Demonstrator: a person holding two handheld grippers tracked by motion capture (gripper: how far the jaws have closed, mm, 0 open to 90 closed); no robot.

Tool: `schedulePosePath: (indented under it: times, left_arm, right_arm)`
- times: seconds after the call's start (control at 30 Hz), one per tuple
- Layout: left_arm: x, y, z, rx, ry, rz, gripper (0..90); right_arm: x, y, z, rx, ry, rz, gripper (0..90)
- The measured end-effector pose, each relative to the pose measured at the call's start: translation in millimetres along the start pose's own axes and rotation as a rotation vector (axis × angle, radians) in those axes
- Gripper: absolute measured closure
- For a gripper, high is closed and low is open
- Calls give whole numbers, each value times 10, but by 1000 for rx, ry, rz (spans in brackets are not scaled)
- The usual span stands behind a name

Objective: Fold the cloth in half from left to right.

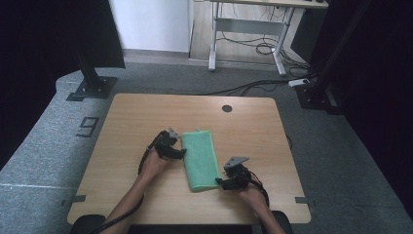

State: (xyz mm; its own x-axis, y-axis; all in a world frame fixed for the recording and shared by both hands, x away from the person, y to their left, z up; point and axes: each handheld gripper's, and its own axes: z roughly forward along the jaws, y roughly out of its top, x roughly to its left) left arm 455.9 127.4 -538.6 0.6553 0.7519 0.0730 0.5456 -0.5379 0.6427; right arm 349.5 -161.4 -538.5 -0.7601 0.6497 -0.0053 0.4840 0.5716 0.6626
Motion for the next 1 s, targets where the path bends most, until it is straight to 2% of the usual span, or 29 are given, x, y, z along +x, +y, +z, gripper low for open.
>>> schedulePosePath:
  times: [0.33, 0.43, 0.7, 0.87, 1.0]
  left_arm:
    - [65, 55, 50, 1, 12, -5, 230]
    - [82, 43, 55, -6, 2, -18, 228]
    - [76, 26, 49, -19, 5, -2, 225]
    - [67, 22, 0, -26, 3, 1, 220]
    - [43, 3, -106, -45, -21, 9, 212]
  right_arm:
    - [149, 77, 80, -11, 28, -15, 411]
    - [168, 89, 95, -14, 25, -21, 404]
    - [174, 88, 95, -16, 22, -18, 402]
    - [194, 98, 103, -18, 22, -19, 402]
    - [185, 104, 93, -25, 17, -18, 371]
